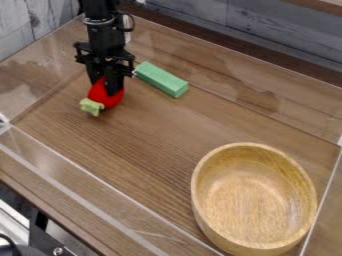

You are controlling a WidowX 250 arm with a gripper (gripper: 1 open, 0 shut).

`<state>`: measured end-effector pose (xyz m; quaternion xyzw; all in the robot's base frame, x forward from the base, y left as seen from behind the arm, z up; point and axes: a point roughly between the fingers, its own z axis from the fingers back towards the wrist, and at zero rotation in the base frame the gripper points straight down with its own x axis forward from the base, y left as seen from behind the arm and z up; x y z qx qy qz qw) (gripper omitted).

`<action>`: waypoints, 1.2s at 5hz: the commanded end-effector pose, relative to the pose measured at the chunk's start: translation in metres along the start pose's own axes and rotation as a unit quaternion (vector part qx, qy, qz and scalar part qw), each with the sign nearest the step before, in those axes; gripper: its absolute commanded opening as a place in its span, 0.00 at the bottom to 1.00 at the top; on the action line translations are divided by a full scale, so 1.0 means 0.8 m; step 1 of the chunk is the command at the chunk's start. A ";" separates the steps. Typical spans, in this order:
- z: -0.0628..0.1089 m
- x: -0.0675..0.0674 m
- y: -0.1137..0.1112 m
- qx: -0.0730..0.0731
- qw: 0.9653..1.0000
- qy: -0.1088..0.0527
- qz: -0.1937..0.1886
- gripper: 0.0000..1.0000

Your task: Move the red object to the right side of the table

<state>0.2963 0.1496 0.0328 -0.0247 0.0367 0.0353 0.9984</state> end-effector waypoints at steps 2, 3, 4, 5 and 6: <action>0.017 0.010 -0.002 0.010 1.000 -0.016 -0.005 0.00; 0.019 0.010 -0.004 0.010 1.000 -0.014 -0.006 0.00; 0.020 0.011 -0.007 0.010 1.000 -0.013 -0.006 0.00; 0.022 0.011 -0.010 0.009 1.000 -0.012 -0.007 0.00; 0.038 0.016 -0.022 0.006 1.000 -0.020 -0.011 0.00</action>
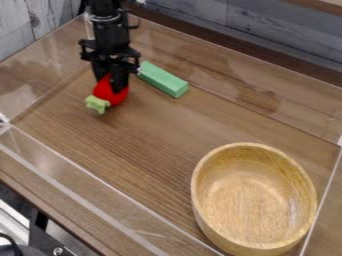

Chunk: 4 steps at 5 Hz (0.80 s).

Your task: Move the red object to the right side of the table

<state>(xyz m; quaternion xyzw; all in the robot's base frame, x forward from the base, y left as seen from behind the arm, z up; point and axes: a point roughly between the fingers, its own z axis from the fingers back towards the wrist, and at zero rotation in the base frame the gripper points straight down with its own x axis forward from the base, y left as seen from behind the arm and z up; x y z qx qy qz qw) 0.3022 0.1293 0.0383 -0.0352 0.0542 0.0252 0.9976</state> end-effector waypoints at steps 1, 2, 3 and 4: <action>0.043 0.015 -0.014 0.013 0.999 -0.043 -0.011 0.00; 0.043 0.018 -0.024 0.012 0.999 -0.041 -0.018 0.00; 0.043 0.020 -0.030 0.011 0.999 -0.039 -0.023 0.00; 0.046 0.021 -0.038 0.009 0.999 -0.039 -0.028 0.00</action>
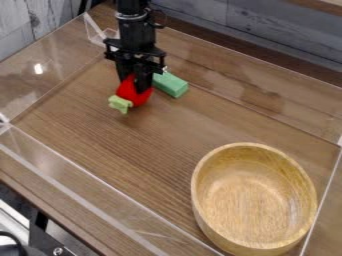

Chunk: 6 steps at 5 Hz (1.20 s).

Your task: Move the red object to the right side of the table

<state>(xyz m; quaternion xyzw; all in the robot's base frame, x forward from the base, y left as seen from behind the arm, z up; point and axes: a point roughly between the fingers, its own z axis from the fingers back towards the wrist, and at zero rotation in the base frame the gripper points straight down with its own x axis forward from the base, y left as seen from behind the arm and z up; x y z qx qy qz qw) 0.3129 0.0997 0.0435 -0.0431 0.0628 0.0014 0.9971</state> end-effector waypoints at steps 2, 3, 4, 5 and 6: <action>0.041 0.013 -0.013 0.014 0.999 -0.046 -0.014 0.00; 0.043 0.015 -0.023 0.011 0.999 -0.046 -0.021 0.00; 0.047 0.017 -0.032 0.008 0.998 -0.047 -0.027 0.00; 0.050 0.019 -0.043 0.005 0.998 -0.049 -0.035 0.00; 0.051 0.020 -0.055 0.003 0.998 -0.050 -0.043 0.00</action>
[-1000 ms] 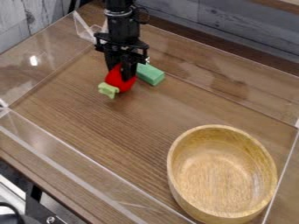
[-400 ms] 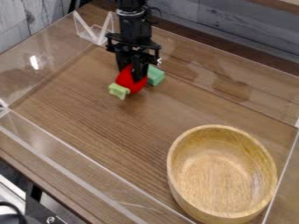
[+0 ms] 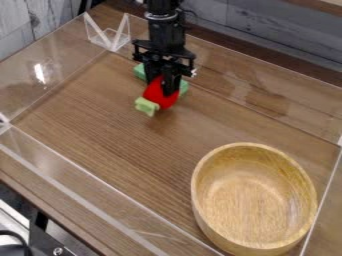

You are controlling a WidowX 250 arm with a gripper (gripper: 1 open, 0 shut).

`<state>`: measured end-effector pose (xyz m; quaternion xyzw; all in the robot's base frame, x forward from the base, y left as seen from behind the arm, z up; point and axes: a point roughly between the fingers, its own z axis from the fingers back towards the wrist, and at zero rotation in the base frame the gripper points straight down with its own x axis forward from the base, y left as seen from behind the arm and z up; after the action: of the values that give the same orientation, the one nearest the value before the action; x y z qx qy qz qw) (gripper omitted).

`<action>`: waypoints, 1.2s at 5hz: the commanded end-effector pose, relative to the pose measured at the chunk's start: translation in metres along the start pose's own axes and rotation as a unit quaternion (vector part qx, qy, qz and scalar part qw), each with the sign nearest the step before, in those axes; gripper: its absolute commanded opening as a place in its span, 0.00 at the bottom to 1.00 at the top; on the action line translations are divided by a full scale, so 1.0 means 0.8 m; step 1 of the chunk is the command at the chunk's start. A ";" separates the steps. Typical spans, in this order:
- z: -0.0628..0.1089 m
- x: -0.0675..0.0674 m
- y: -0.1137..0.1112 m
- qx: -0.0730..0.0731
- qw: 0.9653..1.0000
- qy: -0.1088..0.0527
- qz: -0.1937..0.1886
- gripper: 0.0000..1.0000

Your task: Move the red object to the right side of the table

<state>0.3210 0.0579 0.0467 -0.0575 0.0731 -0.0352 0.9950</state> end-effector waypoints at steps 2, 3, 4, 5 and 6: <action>0.054 0.013 -0.024 0.014 0.998 -0.063 -0.021 0.00; 0.058 0.012 -0.027 0.014 0.997 -0.066 -0.025 0.00; 0.048 0.020 -0.058 0.012 0.997 -0.062 -0.046 0.00; 0.032 0.036 -0.098 0.012 0.996 -0.059 -0.064 0.00; 0.015 0.046 -0.113 0.010 0.995 -0.054 -0.079 0.00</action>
<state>0.3426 -0.0299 0.0437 -0.0567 0.0491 -0.1099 0.9911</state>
